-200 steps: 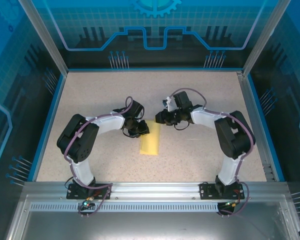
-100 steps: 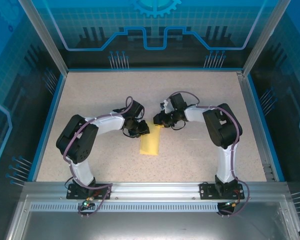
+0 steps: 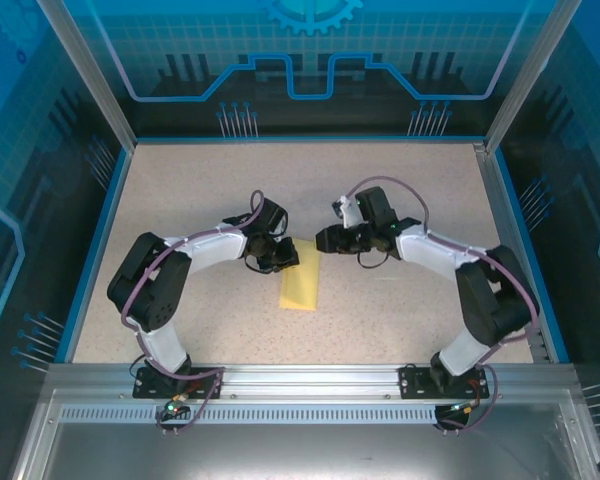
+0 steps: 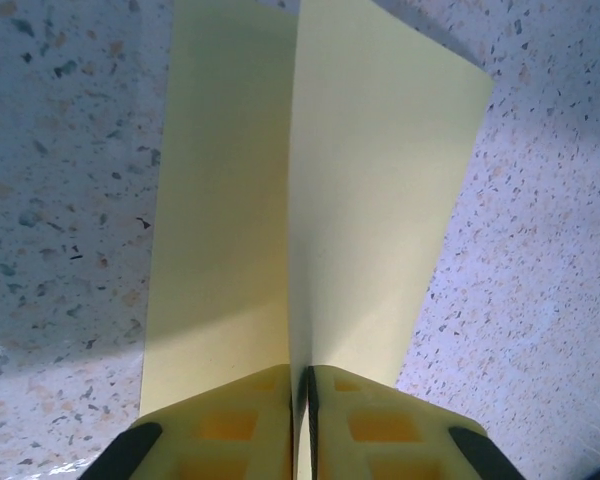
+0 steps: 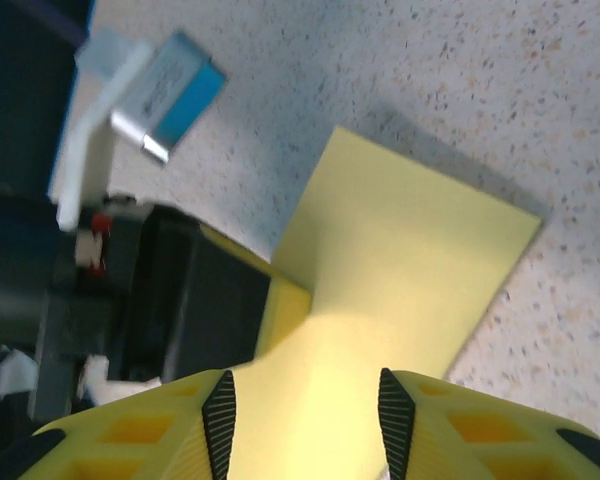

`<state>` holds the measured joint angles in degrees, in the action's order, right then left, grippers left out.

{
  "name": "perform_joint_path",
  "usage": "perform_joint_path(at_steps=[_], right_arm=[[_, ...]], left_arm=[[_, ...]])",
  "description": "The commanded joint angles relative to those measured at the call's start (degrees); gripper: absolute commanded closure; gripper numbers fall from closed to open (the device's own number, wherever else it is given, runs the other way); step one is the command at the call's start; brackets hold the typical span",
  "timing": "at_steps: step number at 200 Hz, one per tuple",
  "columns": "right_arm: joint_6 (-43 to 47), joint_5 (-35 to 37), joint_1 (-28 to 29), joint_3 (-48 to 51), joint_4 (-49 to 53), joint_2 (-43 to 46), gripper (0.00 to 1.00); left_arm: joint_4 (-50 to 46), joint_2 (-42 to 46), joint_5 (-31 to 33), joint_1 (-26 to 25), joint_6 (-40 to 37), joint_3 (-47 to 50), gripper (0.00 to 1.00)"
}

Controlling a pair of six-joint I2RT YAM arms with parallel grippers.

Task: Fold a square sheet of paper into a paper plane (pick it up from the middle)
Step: Fold the triangle a second time at the center of the table.

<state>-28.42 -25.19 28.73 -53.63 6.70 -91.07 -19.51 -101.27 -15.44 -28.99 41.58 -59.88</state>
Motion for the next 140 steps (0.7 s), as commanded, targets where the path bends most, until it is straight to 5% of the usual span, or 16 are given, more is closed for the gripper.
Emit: perform_joint_path(at_steps=[1,67,140], right_arm=[[5.99,11.10,8.12,4.66,2.54,4.11,0.51],[7.58,35.34,30.10,12.49,-3.26,10.69,0.33],[9.20,48.59,38.04,0.69,2.19,-1.86,0.31]], left_arm=[[-2.62,1.14,0.06,-0.27,-1.31,-1.69,0.88],[-4.07,1.20,0.20,-0.26,-0.74,-2.76,0.88],[-3.79,1.21,-0.31,-0.27,-0.19,-2.92,0.88]])
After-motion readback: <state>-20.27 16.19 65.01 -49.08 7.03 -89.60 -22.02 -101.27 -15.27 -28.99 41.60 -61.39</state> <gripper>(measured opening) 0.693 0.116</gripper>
